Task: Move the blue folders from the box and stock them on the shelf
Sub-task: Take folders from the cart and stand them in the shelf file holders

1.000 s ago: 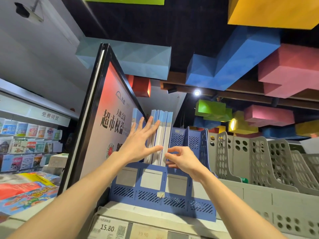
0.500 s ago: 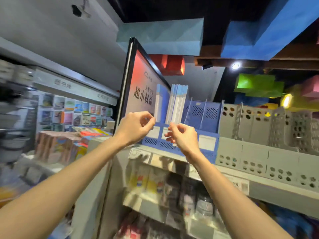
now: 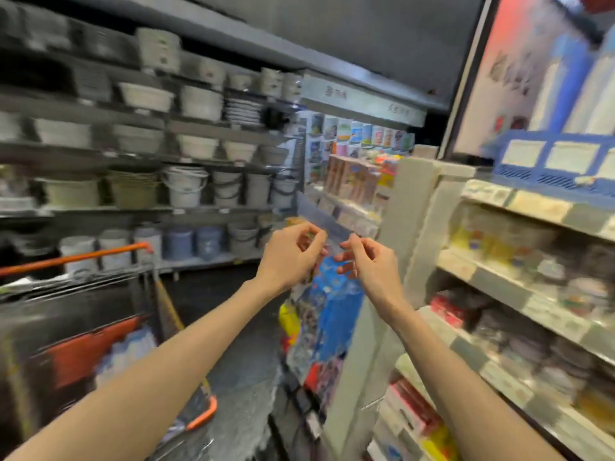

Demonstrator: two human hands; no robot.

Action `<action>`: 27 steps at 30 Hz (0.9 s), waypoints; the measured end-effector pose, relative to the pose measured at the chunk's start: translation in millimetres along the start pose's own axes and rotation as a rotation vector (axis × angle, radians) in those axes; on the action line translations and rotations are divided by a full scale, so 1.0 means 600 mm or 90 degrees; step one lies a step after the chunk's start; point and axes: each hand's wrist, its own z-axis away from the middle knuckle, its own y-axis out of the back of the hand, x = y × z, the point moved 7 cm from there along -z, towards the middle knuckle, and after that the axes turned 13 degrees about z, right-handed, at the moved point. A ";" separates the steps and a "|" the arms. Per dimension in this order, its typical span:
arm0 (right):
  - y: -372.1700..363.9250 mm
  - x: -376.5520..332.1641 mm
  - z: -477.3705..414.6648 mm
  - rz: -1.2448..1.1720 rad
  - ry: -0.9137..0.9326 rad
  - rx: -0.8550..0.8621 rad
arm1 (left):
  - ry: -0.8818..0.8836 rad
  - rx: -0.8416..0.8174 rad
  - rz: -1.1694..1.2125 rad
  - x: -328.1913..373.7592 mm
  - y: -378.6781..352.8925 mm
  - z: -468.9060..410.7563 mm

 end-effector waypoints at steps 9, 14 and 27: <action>-0.339 0.071 0.119 -0.003 -0.105 -0.230 | 0.260 0.097 -0.117 -0.197 0.225 0.194; -0.496 0.102 0.145 0.044 -0.114 -0.310 | 0.342 0.147 -0.131 -0.296 0.340 0.265; -0.861 0.267 0.123 0.238 -0.219 -0.461 | 0.559 0.074 -0.149 -0.658 0.569 0.364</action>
